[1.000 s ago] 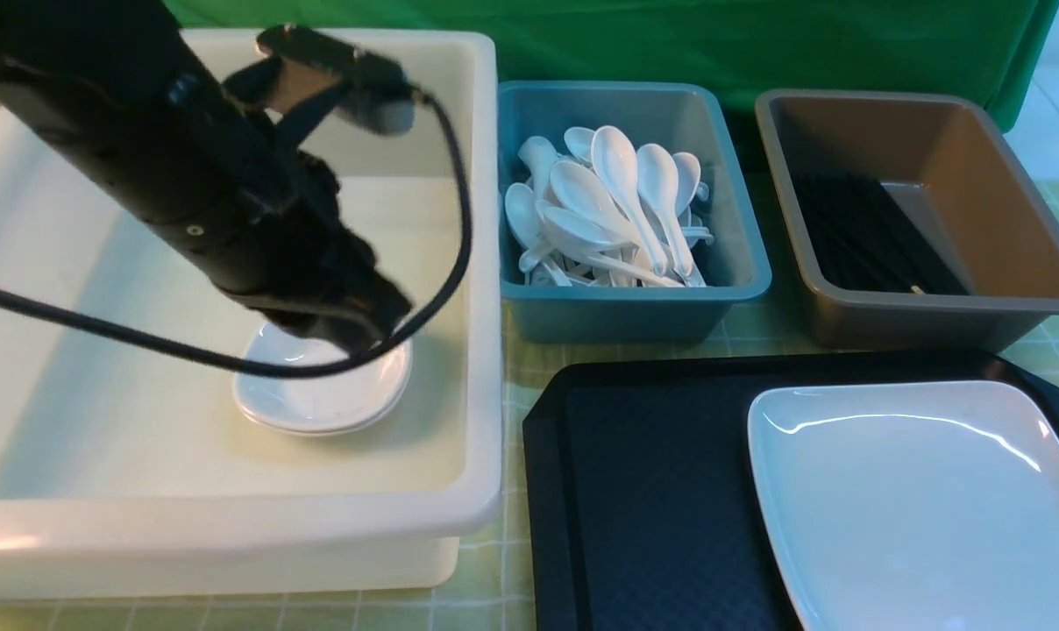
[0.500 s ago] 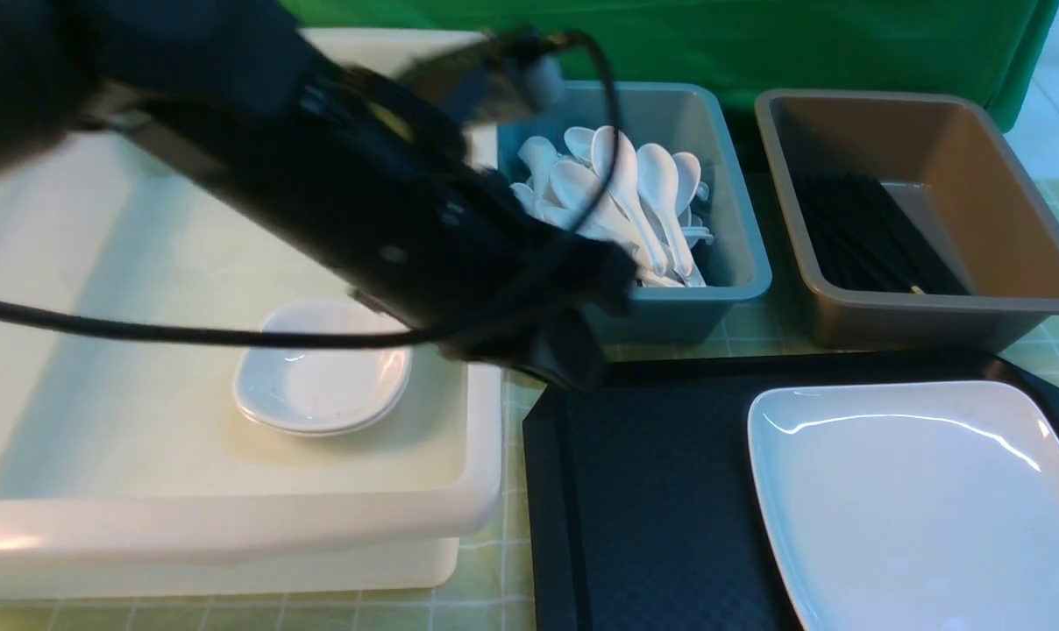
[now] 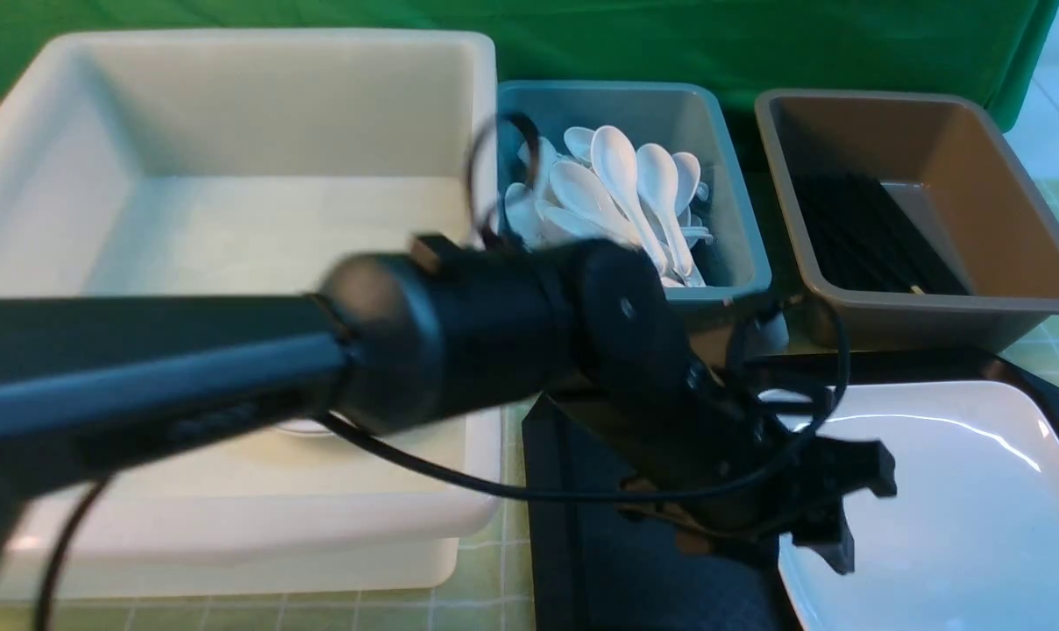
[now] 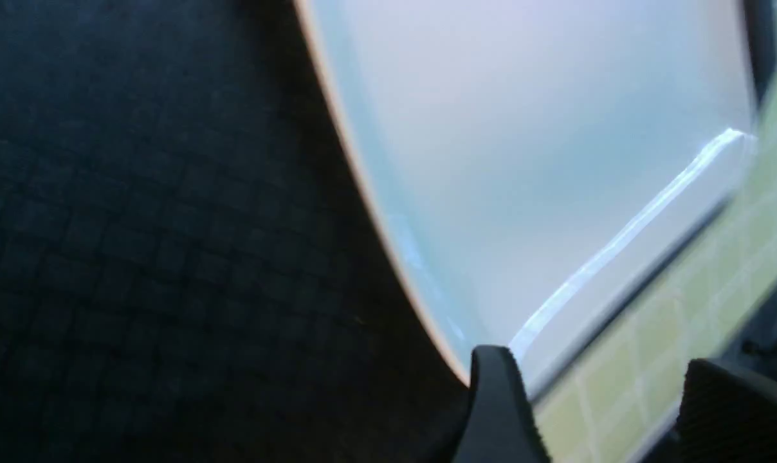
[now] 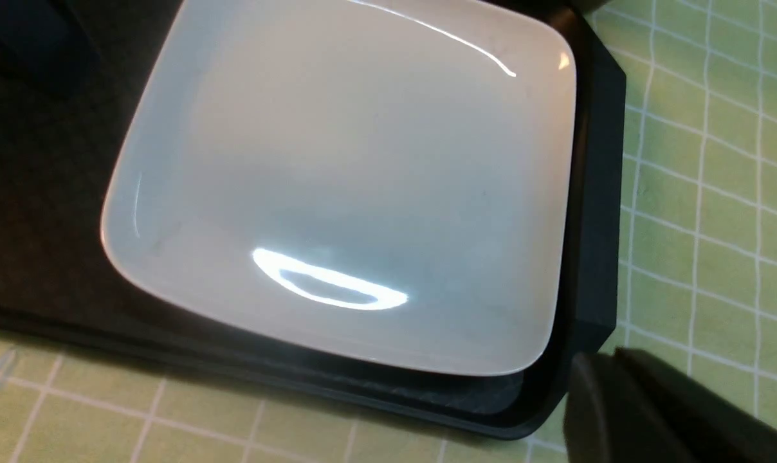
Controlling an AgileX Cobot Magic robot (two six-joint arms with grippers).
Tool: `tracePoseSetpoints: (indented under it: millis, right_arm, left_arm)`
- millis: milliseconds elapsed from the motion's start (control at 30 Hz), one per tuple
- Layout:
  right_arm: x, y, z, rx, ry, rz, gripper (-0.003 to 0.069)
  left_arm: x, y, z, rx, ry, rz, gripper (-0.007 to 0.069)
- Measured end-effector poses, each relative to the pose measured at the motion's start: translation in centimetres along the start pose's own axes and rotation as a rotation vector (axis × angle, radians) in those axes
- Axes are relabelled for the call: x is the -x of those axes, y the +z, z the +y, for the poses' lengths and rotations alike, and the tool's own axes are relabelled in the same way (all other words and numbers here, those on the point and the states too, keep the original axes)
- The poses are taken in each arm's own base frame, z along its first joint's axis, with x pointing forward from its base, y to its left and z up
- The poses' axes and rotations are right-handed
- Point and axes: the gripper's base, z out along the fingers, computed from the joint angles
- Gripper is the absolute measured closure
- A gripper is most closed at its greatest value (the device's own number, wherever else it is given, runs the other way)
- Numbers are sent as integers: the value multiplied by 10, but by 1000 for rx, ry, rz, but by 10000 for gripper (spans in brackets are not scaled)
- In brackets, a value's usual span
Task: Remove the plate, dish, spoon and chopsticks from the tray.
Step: Use the left arm to grab a plate from the dinner plate
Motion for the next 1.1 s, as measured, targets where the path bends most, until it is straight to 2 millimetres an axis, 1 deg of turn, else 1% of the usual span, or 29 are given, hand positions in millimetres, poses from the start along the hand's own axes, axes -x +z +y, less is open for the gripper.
tracePoseSetpoints:
  millis: [33,67,167,200,467,600,800,900,1033,1067,1100]
  right_arm:
    - [0,0,0,0,0,0,658]
    - [0,0,0,1,0,-1,658]
    - [0,0,0,1,2,-1,658]
    - [0,0,0,2,2,-1,657]
    - [0,0,1,8,6,-1,650]
    - [1,0,1,8,6,-7,645]
    - [1,0,1,9,6,-7,640]
    - [1,0,1,9,6,-7,640]
    - [1,0,1,9,7,-7,640]
    - [1,0,1,9,7,-7,640]
    - [1,0,1,9,7,-7,640]
  left_arm:
    - [0,0,0,0,1,1,265]
    - [0,14,7,19,-25,2,261]
    - [0,27,14,38,-52,7,261]
    - [0,34,19,51,-72,8,264]
    - [2,55,32,74,-126,-10,267]
    - [4,61,31,43,-199,-56,267]
    - [2,70,24,15,-210,-122,270]
    - [1,72,21,9,-205,-138,272]
    - [0,75,21,9,-201,-154,314]
    - [1,75,20,7,-200,-162,349]
    - [0,77,21,8,-198,-166,399]
